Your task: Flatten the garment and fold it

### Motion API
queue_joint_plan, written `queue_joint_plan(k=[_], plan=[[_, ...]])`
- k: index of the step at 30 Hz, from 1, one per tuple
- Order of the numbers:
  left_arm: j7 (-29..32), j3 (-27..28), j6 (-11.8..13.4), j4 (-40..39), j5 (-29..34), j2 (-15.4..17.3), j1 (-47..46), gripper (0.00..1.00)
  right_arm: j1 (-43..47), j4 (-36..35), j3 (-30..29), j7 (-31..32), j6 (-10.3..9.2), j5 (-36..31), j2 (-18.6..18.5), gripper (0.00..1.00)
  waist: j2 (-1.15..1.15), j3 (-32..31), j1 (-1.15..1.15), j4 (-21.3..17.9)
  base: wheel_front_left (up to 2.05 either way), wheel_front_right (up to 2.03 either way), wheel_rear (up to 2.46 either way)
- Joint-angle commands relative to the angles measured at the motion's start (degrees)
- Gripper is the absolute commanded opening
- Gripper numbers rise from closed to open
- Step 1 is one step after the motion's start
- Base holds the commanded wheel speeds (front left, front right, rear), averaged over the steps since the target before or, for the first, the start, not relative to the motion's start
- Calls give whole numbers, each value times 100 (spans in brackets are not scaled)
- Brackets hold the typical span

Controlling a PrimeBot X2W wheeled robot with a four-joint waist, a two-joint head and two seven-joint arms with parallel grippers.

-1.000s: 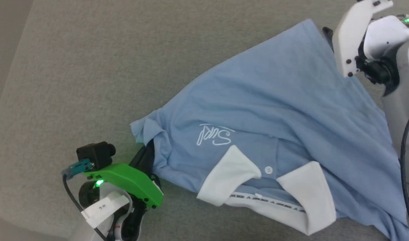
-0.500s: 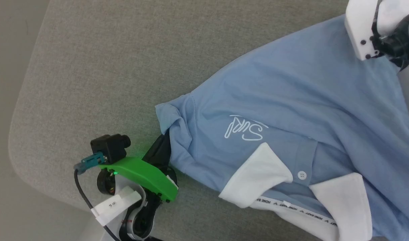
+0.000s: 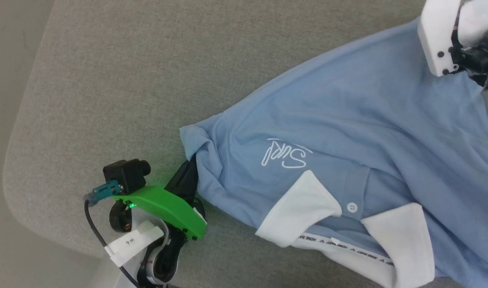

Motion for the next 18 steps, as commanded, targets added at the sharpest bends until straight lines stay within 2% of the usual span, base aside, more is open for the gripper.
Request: queue_joint_plan(k=[1,9,18], plan=[[53,13,92,138,-45,78,17,0,103,-65,-73,-181,-8,21,-4,0,0,-184,-1,-155,0,0,0],[110,148,260,37,-19,312,177,0,573,-602,-443,-1128,-8,514,154,0,0,-913,-1,-711,0,0,0],[249,301,529,-241,-36,572,522,0,2082,-1735,-1112,-1487,-8,1261,74,0,0,-1725,-1,-1442,0,0,0]])
